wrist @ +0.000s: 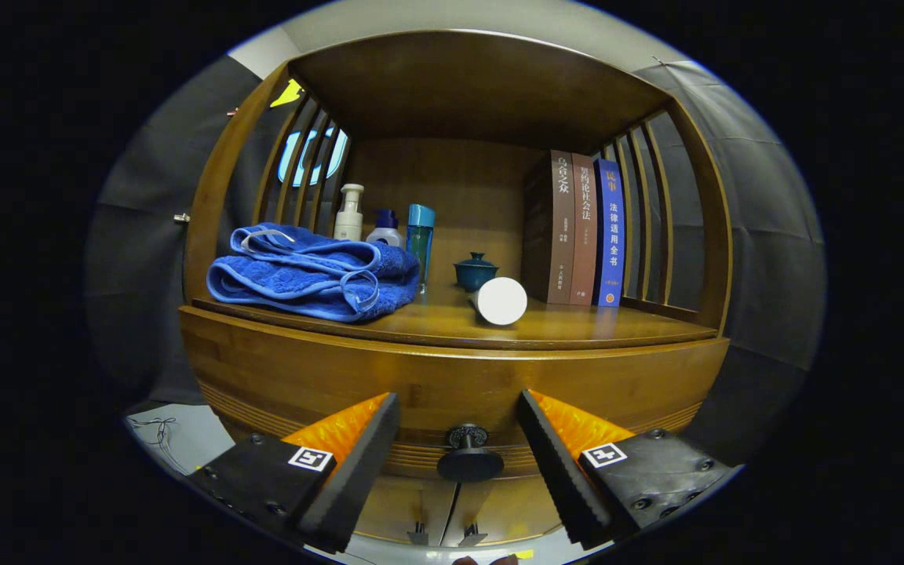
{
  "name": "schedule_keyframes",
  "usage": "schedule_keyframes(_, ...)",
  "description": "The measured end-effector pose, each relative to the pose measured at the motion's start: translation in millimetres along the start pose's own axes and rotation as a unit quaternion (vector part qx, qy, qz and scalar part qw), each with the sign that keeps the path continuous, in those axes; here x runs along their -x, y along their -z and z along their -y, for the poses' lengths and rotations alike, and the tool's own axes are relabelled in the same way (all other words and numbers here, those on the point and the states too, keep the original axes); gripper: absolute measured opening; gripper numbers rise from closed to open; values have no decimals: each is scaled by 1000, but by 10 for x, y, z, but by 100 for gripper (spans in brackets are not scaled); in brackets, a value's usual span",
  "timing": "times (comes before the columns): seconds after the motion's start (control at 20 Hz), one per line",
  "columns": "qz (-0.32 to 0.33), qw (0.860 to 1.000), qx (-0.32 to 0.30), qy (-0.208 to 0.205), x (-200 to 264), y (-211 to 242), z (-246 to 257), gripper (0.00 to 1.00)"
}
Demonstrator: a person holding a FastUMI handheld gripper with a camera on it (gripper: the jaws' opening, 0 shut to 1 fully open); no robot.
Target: Pull open the drawer, take out the items inside it, and place them on the countertop above the cabinet.
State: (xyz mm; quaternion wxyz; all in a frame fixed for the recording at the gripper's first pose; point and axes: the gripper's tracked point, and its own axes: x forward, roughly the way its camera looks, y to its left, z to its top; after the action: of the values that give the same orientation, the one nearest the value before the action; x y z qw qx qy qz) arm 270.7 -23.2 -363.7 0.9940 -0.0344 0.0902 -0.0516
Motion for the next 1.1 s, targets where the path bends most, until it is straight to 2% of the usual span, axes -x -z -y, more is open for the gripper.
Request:
schedule_keyframes(0.15,9,1000,16,1,-15,-9,-6,99)
schedule_keyframes(0.35,14,1000,8,-6,41,-112,2,98)
schedule_keyframes(0.8,61,997,-8,-41,671,-1104,-96,98)
schedule_keyframes(1.1,87,995,-31,-35,1142,-1836,-44,98)
